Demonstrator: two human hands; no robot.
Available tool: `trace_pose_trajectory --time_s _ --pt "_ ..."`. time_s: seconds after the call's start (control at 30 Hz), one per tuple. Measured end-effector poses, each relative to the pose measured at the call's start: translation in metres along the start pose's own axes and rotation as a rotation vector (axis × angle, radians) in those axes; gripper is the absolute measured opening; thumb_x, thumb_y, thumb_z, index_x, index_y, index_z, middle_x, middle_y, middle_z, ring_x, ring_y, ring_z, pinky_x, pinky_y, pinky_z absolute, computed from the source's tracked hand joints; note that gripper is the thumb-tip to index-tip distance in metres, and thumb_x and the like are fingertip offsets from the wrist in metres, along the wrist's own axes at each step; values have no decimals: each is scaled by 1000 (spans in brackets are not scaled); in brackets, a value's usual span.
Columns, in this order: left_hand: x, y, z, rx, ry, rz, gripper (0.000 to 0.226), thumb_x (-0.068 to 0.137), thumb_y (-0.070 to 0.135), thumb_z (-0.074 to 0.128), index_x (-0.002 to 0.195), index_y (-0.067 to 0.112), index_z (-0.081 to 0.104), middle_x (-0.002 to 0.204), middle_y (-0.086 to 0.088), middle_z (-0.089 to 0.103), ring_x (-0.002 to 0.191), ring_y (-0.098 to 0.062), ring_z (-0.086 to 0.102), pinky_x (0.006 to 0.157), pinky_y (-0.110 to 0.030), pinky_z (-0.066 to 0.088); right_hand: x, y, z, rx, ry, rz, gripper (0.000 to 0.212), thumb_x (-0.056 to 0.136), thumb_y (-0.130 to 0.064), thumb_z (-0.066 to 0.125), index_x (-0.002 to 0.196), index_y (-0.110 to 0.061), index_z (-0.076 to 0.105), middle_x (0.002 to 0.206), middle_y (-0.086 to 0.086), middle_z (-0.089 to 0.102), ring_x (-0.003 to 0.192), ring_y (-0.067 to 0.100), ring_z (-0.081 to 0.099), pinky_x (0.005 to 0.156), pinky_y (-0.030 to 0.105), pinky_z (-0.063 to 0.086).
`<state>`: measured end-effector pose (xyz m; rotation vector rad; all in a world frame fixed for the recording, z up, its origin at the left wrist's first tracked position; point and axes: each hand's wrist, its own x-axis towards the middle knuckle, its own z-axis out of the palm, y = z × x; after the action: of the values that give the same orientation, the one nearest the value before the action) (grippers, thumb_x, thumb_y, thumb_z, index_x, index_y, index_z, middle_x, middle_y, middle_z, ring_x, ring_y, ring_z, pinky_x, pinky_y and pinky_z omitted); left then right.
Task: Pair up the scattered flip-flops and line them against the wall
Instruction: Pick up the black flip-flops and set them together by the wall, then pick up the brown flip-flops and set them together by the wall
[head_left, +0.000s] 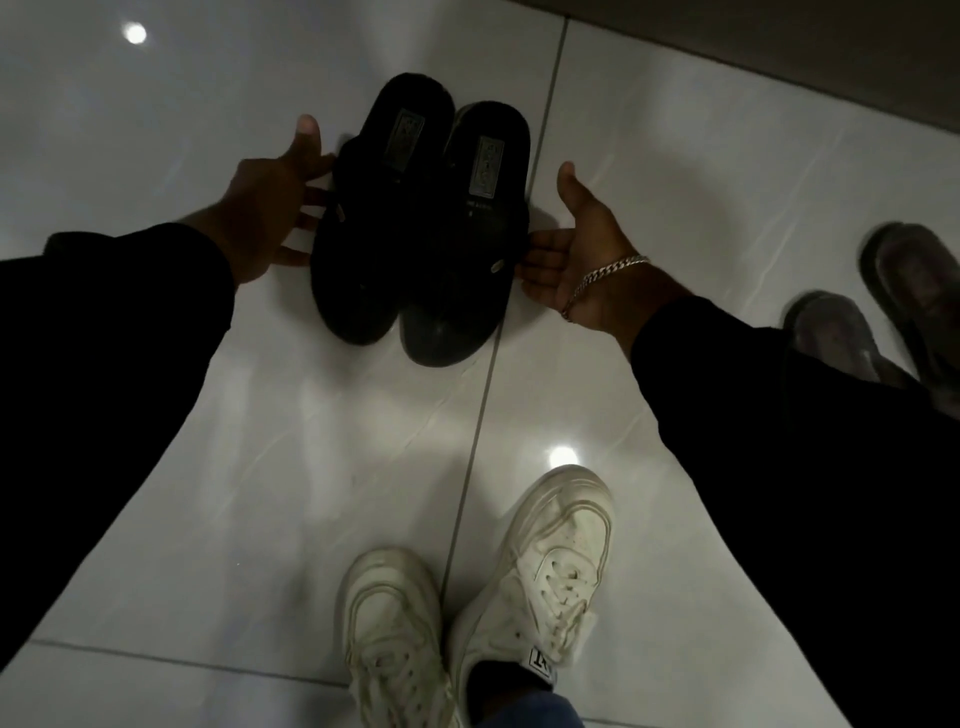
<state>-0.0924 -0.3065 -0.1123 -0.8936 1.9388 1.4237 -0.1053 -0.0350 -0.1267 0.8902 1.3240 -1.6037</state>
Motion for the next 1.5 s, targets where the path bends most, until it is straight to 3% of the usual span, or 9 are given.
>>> trace_pose_trajectory --time_s 0.33,0.47,0.67,0.77,0.9,1.03,1.17,1.33,1.5 --pt "-5 -7 -1 -28 31 -42 69 86 74 28 133 31 53 126 -1 63 113 -26 58 96 -52 47 -6 8 10 -28 23 -23 83 82 -69 48 139 -10 43 130 14 59 102 23 60 104 41 40" --pt "-3 -7 -3 -29 48 -32 68 85 76 29 128 31 58 119 0 66 108 -24 61 93 -50 47 -9 8 12 -9 44 -16 81 83 -67 49 140 -10 42 134 14 57 117 27 56 108 42 37" --pt "-2 -11 -5 -22 51 -19 62 85 74 35 117 30 65 112 0 68 102 -18 63 94 -45 47 -14 19 16 24 104 -33 73 84 -63 52 131 -8 50 108 8 65 95 20 62 78 30 47" --pt "0 -10 -7 -5 57 -22 65 85 73 35 119 26 64 114 -3 67 103 -21 63 95 -44 47 -13 26 16 60 110 -40 71 85 -62 50 130 -7 50 101 6 63 95 21 60 87 34 43" --pt "-1 -6 -7 16 46 -29 65 85 72 41 119 21 63 115 -3 68 107 -23 62 97 -46 47 -12 30 15 101 134 -75 81 85 -66 47 136 -3 45 122 18 62 113 33 59 100 39 43" --pt "-16 -4 -6 57 162 30 42 75 67 60 87 27 67 105 -1 67 102 -20 61 99 -45 51 -28 36 -5 179 263 -116 94 84 -69 45 140 5 31 144 29 34 134 42 34 112 53 27" --pt "-57 16 12 64 153 166 10 69 53 70 63 44 71 81 17 67 79 -4 63 93 -33 53 -74 39 -42 164 338 -102 93 81 -72 45 133 5 44 139 24 47 130 34 46 111 46 37" --pt "-112 45 74 -108 40 156 10 78 24 71 87 23 74 87 2 70 87 -16 65 86 -28 50 -129 19 -78 141 372 -132 101 81 -73 44 135 10 29 142 28 37 133 39 35 114 51 26" --pt "-138 46 174 -141 -38 94 24 86 11 64 108 3 70 104 -13 69 96 -22 63 101 -41 47 -146 13 -135 90 390 -147 92 85 -70 39 133 9 42 139 25 47 132 37 41 114 51 28"
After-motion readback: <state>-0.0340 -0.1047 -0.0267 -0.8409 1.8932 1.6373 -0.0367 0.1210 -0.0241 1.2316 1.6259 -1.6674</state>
